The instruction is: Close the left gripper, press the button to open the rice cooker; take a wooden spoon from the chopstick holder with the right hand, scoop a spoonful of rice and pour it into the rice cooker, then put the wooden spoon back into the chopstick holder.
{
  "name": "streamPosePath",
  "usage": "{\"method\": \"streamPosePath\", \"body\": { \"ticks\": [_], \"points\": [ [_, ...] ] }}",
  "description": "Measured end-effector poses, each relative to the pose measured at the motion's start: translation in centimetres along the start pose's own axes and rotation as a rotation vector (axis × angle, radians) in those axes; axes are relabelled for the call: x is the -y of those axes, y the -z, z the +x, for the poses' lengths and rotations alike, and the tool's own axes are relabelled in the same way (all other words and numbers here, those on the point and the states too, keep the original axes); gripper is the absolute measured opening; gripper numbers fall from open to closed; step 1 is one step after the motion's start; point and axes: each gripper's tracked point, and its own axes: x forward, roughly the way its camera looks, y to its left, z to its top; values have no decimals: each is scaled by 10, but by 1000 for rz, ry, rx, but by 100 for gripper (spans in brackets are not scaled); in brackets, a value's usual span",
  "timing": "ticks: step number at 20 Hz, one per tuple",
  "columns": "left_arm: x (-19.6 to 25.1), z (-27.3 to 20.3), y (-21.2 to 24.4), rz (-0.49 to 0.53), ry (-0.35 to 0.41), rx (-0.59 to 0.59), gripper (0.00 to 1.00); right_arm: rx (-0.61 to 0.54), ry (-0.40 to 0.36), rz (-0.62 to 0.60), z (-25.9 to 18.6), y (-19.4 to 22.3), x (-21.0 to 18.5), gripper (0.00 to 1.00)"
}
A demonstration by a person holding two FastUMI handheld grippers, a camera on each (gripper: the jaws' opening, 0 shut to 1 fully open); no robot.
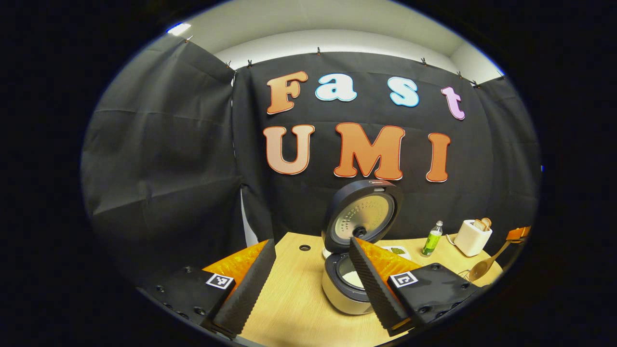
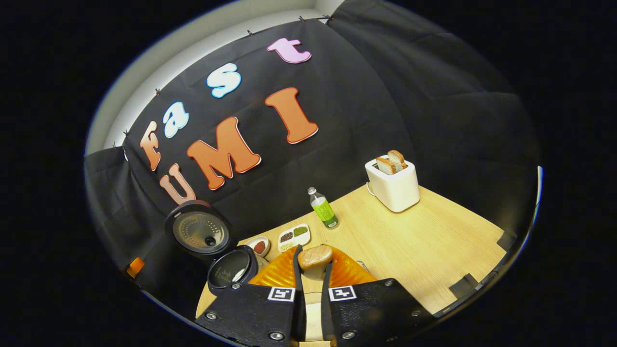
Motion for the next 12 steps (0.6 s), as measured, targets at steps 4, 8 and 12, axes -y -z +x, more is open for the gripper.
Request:
{"method": "streamPosePath", "body": {
  "ticks": [4, 8, 12],
  "points": [
    [-11, 11, 5, -5, 47, -11, 100, -5, -13, -114, -10, 31, -41, 11],
    [-23, 18, 14, 2, 79, -22, 100, -68, -8, -196, -4, 83, -60, 11],
    [-31, 23, 14, -11, 107, -21, 100, -143, 54, -304, 4, 133, -53, 11]
  ]
}}
